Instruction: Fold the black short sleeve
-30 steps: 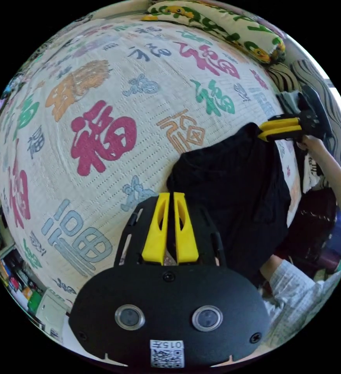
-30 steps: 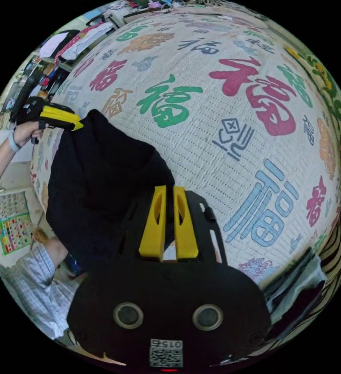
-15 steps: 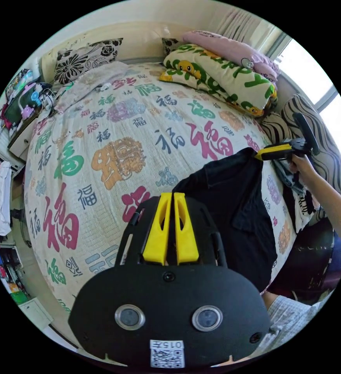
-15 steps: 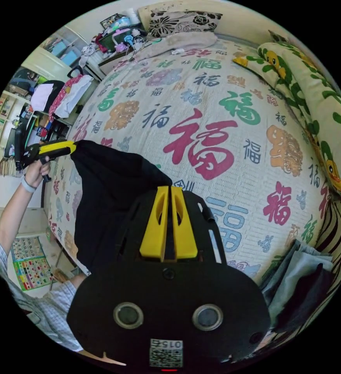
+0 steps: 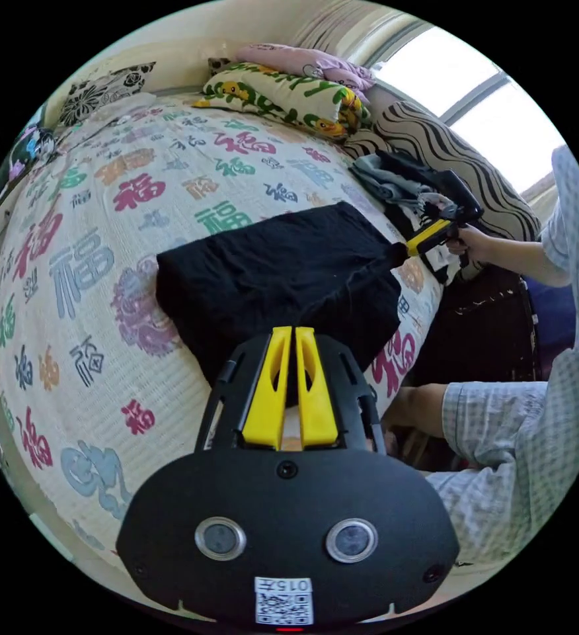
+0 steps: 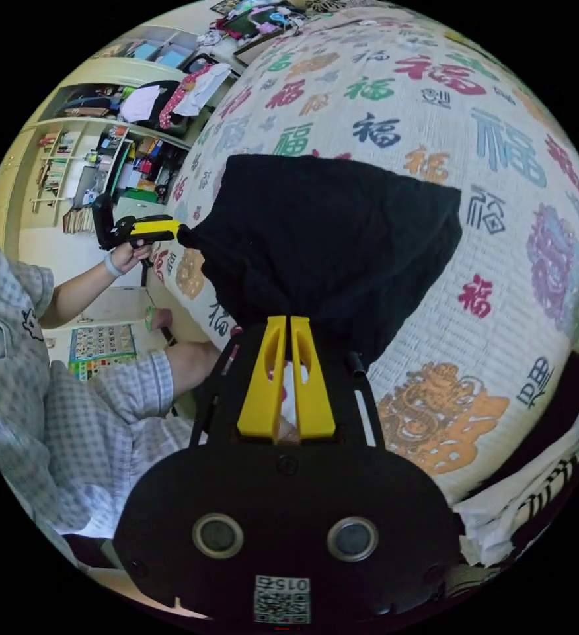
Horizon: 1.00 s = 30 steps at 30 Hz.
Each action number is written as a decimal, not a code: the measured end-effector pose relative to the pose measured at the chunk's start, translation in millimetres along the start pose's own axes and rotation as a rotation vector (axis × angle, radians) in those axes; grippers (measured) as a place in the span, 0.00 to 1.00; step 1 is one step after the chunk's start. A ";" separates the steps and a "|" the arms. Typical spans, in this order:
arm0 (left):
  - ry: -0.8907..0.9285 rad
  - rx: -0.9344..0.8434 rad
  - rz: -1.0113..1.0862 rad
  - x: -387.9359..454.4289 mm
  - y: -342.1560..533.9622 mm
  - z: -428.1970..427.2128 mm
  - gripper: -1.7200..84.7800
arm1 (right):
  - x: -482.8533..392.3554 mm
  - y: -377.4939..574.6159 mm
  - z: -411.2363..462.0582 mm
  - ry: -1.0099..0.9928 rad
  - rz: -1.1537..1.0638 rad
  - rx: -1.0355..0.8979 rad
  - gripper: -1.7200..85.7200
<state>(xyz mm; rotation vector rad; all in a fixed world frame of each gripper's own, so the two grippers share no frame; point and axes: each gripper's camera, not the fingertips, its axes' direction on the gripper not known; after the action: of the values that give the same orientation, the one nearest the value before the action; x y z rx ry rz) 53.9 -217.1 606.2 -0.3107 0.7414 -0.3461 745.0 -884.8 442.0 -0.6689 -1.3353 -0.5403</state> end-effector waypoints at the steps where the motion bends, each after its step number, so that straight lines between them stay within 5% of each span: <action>1: 0.016 -0.012 -0.039 1.5 13.1 7.1 0.03 | 0.6 12.0 13.1 -0.025 0.026 -0.017 0.01; 9: -0.042 -0.304 -0.128 -10.1 41.9 56.8 0.07 | 24.5 40.5 61.2 -0.021 0.166 -0.079 0.06; 17: 0.081 -0.096 -0.093 -9.6 4.5 53.4 0.09 | 7.3 1.2 47.5 -0.085 0.071 0.059 0.08; 23: -0.002 -0.377 -0.104 -14.7 20.4 120.3 0.07 | 6.8 -4.6 126.3 -0.036 0.068 -0.234 0.03; 26: -0.005 -0.414 -0.131 -25.2 25.1 115.7 0.07 | 10.7 -4.7 112.4 -0.064 0.102 -0.168 0.02; 30: 0.042 -0.146 -0.200 -55.9 0.3 76.3 0.08 | 23.6 -29.9 57.5 -0.075 0.131 0.091 0.02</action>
<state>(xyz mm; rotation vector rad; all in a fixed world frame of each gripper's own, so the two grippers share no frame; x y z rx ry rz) 69.1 -182.2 692.9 -0.5189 0.7801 -0.4900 688.0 -864.3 475.0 -0.7019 -1.3672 -0.3496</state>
